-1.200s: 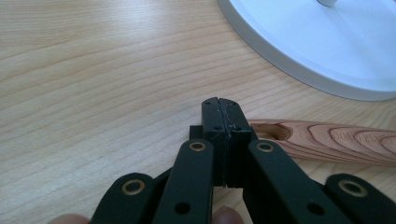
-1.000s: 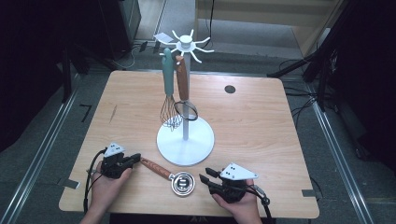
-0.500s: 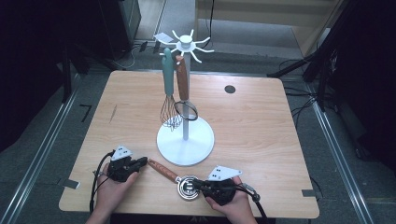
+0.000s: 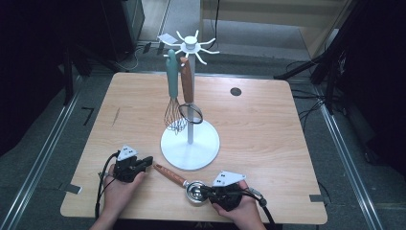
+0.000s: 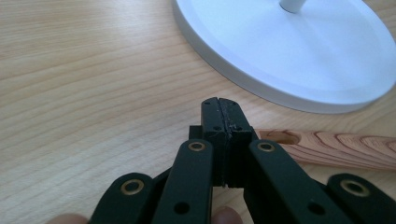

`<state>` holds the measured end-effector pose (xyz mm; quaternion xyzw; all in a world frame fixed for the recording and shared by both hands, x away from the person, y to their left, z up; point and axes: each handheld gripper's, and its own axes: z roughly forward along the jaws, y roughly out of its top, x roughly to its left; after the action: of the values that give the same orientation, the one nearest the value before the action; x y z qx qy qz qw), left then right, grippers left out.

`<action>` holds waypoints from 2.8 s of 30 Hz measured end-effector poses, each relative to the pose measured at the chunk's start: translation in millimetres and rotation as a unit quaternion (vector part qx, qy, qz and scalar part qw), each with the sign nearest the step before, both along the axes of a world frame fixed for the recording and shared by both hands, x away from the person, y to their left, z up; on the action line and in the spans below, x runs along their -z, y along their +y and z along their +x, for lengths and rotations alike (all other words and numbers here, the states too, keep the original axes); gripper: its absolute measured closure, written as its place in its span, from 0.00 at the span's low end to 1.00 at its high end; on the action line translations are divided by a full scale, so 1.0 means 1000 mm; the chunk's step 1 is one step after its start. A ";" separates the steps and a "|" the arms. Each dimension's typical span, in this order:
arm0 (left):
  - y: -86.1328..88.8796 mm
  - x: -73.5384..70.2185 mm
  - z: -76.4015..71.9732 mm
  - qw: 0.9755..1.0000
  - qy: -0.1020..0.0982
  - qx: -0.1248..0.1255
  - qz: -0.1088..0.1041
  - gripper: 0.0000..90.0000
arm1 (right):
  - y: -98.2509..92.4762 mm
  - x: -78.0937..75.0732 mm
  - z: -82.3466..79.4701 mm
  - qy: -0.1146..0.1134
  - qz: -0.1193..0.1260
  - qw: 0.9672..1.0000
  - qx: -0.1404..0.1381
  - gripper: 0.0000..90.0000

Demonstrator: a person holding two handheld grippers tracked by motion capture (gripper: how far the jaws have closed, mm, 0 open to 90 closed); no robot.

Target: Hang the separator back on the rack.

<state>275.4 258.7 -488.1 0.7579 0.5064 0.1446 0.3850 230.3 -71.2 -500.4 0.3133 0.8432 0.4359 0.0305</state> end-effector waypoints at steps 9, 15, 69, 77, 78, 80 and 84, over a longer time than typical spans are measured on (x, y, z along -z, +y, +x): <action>-0.015 0.002 -0.008 1.000 0.004 0.021 0.008 1.00 | -0.013 0.000 0.002 0.000 -0.006 1.000 0.013 0.96; -0.023 0.003 -0.013 1.000 0.004 0.030 0.009 1.00 | -0.024 -0.002 0.002 -0.004 -0.013 1.000 0.024 0.94; -0.001 -0.010 -0.022 0.992 -0.114 -0.006 0.059 0.58 | -0.003 -0.043 0.014 0.022 -0.189 0.978 -0.082 0.68; 0.062 -0.013 -0.010 0.987 -0.095 -0.117 0.055 0.40 | 0.013 -0.044 0.019 0.028 -0.224 0.969 -0.101 0.68; 0.068 -0.013 -0.009 0.986 -0.090 -0.131 0.052 0.36 | 0.016 -0.044 0.019 0.029 -0.227 0.968 -0.104 0.69; 0.081 -0.013 -0.008 0.983 -0.085 -0.155 0.043 0.34 | 0.020 -0.043 0.020 0.027 -0.240 0.964 -0.114 0.70; 0.093 -0.011 -0.006 0.981 -0.073 -0.178 0.026 0.32 | 0.025 -0.040 0.020 0.036 -0.261 0.958 -0.118 0.71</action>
<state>269.6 351.6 -477.1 0.6528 0.5996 0.2790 0.3695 250.8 -46.6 -460.2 0.2086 0.9590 0.1899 0.0289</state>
